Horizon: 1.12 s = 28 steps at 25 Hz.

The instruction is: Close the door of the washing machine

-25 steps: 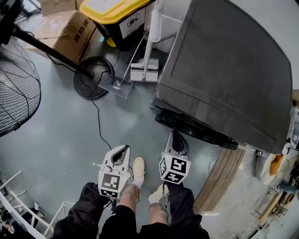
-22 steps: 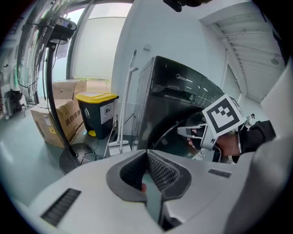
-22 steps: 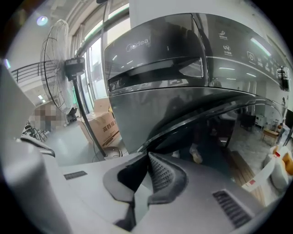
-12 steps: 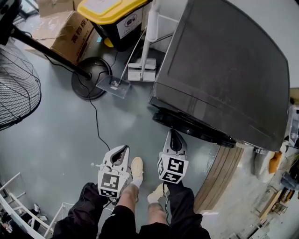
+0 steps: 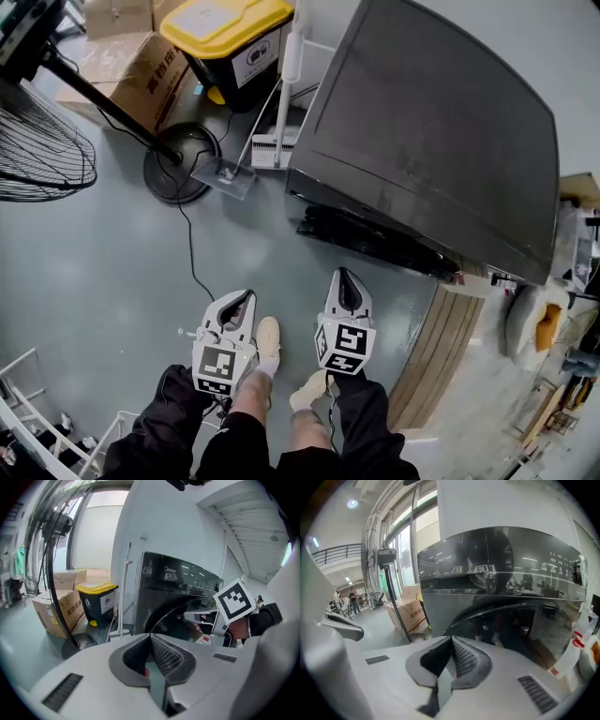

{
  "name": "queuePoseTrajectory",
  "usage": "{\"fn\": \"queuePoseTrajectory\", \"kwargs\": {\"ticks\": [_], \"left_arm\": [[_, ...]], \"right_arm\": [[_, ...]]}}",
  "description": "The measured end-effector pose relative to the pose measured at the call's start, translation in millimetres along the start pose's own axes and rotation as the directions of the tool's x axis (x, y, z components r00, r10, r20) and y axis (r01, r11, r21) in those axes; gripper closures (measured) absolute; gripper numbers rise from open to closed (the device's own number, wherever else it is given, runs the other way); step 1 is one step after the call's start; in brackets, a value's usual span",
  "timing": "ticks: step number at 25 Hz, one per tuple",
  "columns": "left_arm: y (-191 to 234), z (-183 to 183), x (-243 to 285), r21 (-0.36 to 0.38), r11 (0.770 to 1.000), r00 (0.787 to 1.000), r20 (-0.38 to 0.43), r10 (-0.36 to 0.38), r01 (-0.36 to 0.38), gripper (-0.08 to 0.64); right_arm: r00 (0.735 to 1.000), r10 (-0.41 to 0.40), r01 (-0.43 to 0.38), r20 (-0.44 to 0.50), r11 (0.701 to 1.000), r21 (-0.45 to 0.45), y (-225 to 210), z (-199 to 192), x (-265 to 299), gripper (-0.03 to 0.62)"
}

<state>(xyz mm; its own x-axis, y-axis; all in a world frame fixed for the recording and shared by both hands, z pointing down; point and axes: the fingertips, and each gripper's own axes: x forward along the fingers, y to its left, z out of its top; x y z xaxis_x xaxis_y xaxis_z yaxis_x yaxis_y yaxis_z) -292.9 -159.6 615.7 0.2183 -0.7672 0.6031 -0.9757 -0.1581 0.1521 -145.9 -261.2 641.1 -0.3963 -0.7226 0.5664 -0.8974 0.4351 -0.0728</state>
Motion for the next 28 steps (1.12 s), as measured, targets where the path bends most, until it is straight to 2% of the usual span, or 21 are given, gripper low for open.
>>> {"fn": "queuePoseTrajectory", "kwargs": {"ticks": [7,13,17,23,28], "left_arm": [[-38,31,-55,0.037,0.999,0.997,0.071,0.034,-0.037,0.535],[-90,73,-120,0.07,0.996,0.988,0.15,0.043,-0.054,0.535],[-130,115,-163,0.1,0.993,0.974,0.223,0.035,-0.059,0.535],[-203,163,-222,0.168,0.985,0.948,0.318,-0.02,-0.035,0.535],[-259,200,-268,0.19,0.981,0.929,0.368,-0.042,-0.031,0.535]], "right_arm": [[0.996,0.035,-0.033,0.082,0.999,-0.019,-8,34,-78,0.575],[0.986,0.041,-0.037,0.163,0.999,-0.032,-20,75,-169,0.575],[0.976,0.043,-0.038,0.215,0.999,-0.03,-32,104,-236,0.575],[0.955,-0.001,-0.002,0.295,1.0,0.011,-65,138,-336,0.575],[0.932,-0.009,0.005,0.363,1.0,0.012,-91,171,-415,0.575]]}}
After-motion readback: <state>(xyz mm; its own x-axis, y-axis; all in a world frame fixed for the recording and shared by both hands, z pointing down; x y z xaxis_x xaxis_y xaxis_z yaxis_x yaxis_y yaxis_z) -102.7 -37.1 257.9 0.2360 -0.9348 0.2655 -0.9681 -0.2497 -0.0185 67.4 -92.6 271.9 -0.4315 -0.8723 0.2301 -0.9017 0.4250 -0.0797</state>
